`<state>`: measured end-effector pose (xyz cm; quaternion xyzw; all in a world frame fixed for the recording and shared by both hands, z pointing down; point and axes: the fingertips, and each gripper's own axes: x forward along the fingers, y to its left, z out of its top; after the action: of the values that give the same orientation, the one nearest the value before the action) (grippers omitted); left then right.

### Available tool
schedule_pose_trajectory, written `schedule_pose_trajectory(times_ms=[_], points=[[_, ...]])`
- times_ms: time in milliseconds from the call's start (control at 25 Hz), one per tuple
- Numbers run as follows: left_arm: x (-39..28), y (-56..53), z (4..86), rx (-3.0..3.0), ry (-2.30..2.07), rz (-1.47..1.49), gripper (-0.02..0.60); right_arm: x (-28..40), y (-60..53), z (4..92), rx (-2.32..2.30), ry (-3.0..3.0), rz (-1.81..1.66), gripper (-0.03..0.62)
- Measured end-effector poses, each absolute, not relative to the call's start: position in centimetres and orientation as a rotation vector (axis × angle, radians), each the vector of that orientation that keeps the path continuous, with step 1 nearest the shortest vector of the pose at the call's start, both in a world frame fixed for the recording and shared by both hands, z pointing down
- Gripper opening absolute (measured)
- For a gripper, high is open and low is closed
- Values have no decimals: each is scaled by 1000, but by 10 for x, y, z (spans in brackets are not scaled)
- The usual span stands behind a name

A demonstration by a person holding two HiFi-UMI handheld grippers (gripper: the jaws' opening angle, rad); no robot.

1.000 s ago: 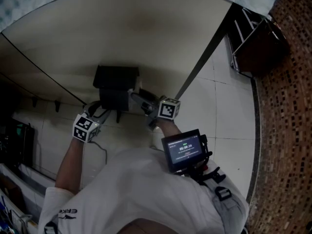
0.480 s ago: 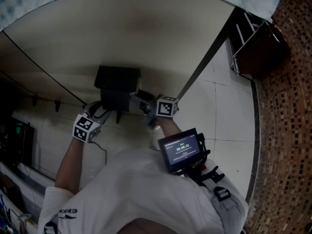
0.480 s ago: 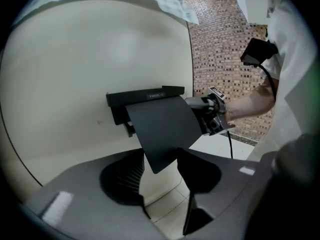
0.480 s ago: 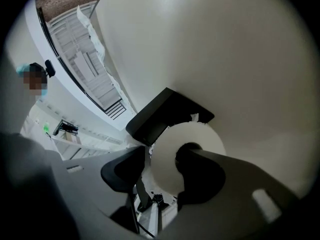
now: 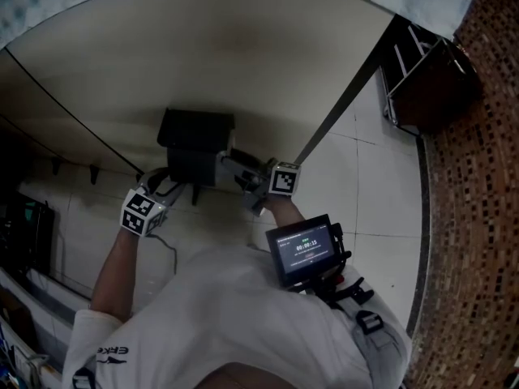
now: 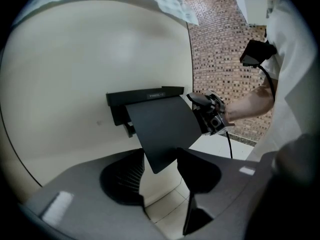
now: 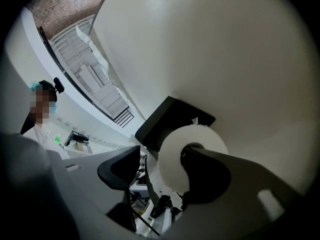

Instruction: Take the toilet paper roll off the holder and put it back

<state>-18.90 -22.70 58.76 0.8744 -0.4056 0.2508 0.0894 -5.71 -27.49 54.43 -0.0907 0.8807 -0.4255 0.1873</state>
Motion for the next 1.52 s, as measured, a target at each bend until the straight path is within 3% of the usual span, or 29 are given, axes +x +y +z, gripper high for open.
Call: schedule_pose_trajectory(times_ms=[280,440,520,680,760,840,1040,1520], points=[[-191,-230,589,2612,-1202,734,207,-39,-282,541,-348,2460,-1192,263],[-195,-231,590,2612,-1200,732,207,-32,-286,549,-457,2521,-1144,199],[-195,-230,589,2606,-1198,734,207,-28,-289,555,-560,2594,-1078,129],[-192,-231,589,2610,-1196,744,207,-29,-288,569,-733,2943,-772,48],[-193,-231,589,2610,-1198,745,207,-38,-283,569,-709,3087,-641,71],[-193,-231,589,2615,-1196,741,207,-47,-280,567,-663,3152,-591,138],[-193,-229,589,2615,-1193,750,207,-52,-282,565,-638,3203,-557,190],[-187,-224,585,2616,-1190,761,207,-67,-284,560,-591,3242,-520,193]])
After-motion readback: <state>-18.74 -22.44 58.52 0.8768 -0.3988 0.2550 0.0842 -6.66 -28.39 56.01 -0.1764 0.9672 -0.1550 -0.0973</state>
